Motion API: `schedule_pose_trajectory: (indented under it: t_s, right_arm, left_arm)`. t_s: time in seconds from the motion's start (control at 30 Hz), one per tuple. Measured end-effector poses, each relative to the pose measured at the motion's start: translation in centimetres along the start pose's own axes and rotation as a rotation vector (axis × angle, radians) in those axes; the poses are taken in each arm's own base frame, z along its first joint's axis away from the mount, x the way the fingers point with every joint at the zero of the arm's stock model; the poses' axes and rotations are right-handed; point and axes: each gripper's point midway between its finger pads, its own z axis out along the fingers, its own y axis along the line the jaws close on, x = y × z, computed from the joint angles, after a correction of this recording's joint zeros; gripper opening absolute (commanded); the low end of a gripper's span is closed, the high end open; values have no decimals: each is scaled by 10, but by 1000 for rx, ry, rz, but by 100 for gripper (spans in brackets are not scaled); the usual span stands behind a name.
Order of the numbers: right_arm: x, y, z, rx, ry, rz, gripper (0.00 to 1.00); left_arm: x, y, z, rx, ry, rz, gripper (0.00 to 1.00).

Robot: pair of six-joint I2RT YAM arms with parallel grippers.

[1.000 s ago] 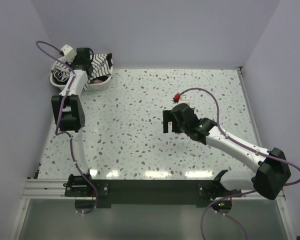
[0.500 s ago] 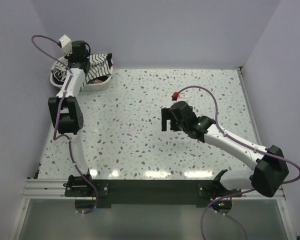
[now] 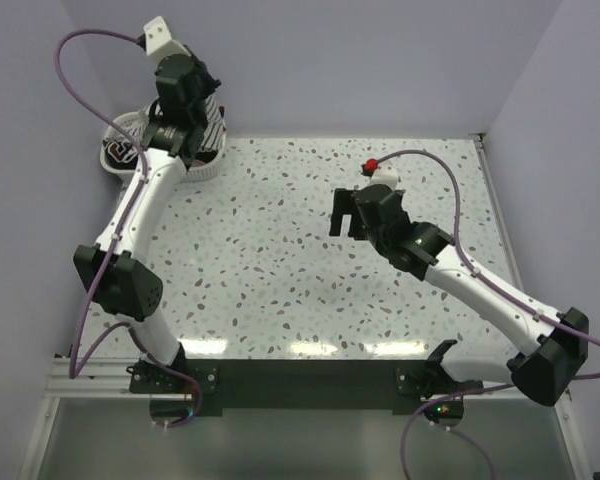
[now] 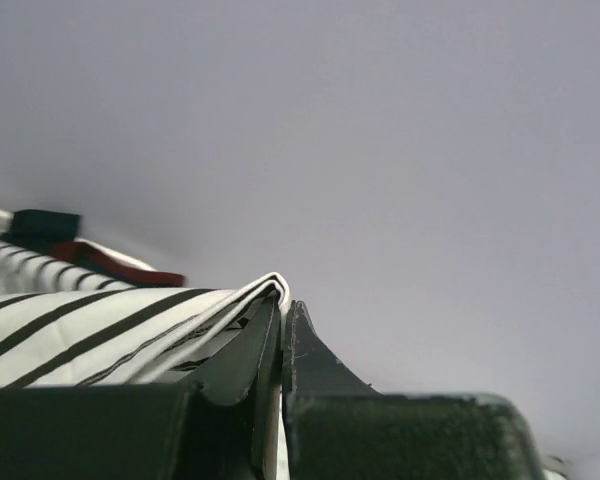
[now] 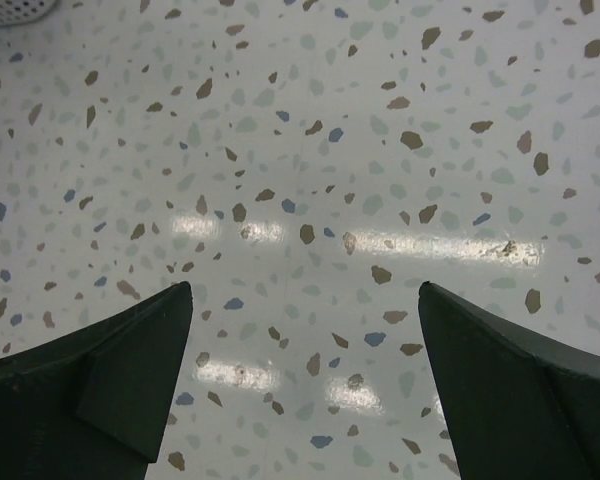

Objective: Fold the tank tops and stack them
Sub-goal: Grab the tank top from the pile, then move the tank top to the center of the board

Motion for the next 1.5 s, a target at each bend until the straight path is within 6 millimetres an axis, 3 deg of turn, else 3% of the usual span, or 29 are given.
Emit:
schedule_pose_trajectory:
  t_s: [0.1, 0.2, 0.33, 0.43, 0.53, 0.67, 0.8, 0.83, 0.87, 0.93, 0.97, 1.07, 1.17, 1.23, 1.27, 1.4, 1.5]
  right_arm:
    - [-24, -8, -19, 12, -75, 31, 99]
    - [-47, -18, -43, 21, -153, 67, 99]
    - [-63, -30, -68, 22, -220, 103, 99]
    - [-66, -35, -79, 18, -236, 122, 98]
    - [-61, -38, -81, 21, -223, 133, 97]
    - [-39, -41, -70, 38, -170, 136, 96]
    - [-11, -51, -61, 81, -100, 124, 95]
    - [-6, -53, -60, 87, -90, 124, 95]
    - [-2, -54, -59, 92, -81, 123, 93]
    - [7, -56, -56, 95, -60, 122, 91]
    - [12, -56, -55, 93, -48, 121, 89]
    - [24, -54, -49, 87, -12, 112, 88]
    - [35, -51, -38, 97, 28, 94, 86]
    - [43, -50, -28, 111, 58, 71, 85]
    - [47, -50, -23, 121, 74, 58, 85]
    - [62, -48, -1, 151, 131, -15, 84]
    - [68, -41, 22, 174, 178, -92, 81]
  left_arm:
    - [-9, -56, -42, 129, -5, -23, 0]
    - [-7, -94, -80, 229, 12, -47, 0]
    - [15, -133, -123, 331, 69, -54, 0]
    - [43, -151, -143, 378, 123, -45, 0]
    - [92, -153, -156, 403, 224, -34, 0]
    - [167, -149, -168, 393, 364, 31, 0]
    - [241, -165, -201, 445, 505, 104, 0]
    - [256, -167, -211, 462, 541, 118, 1]
    - [269, -168, -217, 474, 571, 129, 12]
    - [289, -167, -224, 497, 628, 155, 32]
    - [296, -166, -226, 503, 644, 166, 55]
    - [310, -155, -225, 489, 687, 197, 70]
    - [309, -138, -220, 463, 701, 173, 71]
    - [306, -112, -213, 414, 720, 149, 69]
    - [302, -93, -205, 372, 722, 124, 62]
    - [289, -20, -183, 189, 703, 63, 55]
    - [299, 5, -184, 122, 724, 34, 49]
